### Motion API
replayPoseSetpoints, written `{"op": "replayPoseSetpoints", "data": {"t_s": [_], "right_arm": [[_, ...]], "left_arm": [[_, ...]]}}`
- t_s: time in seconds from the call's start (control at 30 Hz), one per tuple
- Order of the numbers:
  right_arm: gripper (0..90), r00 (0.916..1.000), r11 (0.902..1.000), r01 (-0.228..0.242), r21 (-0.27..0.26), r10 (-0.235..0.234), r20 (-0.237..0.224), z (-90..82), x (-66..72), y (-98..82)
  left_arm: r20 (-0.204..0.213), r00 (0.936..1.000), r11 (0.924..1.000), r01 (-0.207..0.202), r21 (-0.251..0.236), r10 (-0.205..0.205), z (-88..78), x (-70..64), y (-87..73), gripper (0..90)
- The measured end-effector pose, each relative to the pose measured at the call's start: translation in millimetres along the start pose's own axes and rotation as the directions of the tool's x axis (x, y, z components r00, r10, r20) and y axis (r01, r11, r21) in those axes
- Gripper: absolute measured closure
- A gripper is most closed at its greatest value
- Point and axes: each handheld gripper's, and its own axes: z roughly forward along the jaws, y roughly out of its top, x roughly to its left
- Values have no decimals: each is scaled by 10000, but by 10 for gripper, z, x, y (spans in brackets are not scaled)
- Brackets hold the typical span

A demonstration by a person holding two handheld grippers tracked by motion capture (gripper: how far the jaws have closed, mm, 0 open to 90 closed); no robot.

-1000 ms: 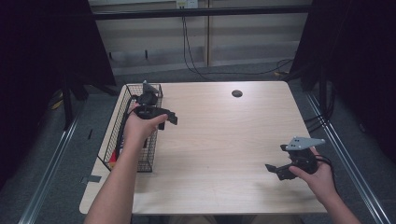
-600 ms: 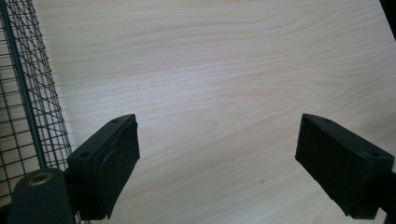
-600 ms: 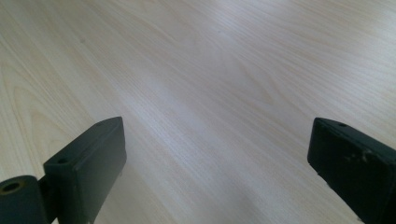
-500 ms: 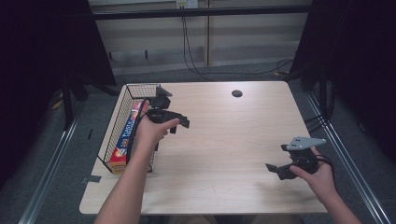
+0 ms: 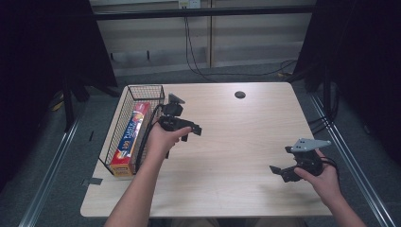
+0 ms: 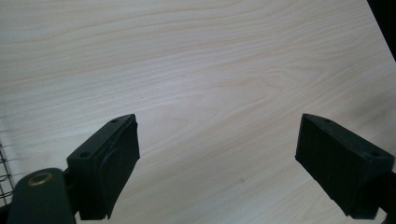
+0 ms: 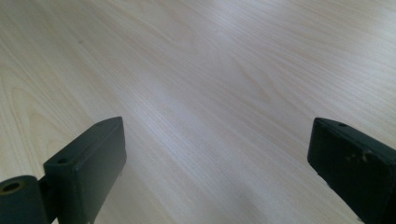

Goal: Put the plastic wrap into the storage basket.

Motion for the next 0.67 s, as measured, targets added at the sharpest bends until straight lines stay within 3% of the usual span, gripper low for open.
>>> {"op": "replayPoseSetpoints", "data": {"t_s": [0.37, 0.6, 0.67], "right_arm": [[43, 9999, 10000, -1, 50, 0, 102, 8, -4, -10], [41, 9999, 9998, -75, 170, 74, 96, 36, -20, -34], [40, 9999, 9997, -64, 253, 61, 94, 56, -19, -47]], "left_arm": [[141, 9995, 9994, -293, -171, 296, 164, -83, -141, 128], [-195, 9957, 9953, -917, -315, 911, 311, -127, -316, 103], [-121, 9941, 9935, -1084, -342, 1081, 368, -140, -400, 95]]}}
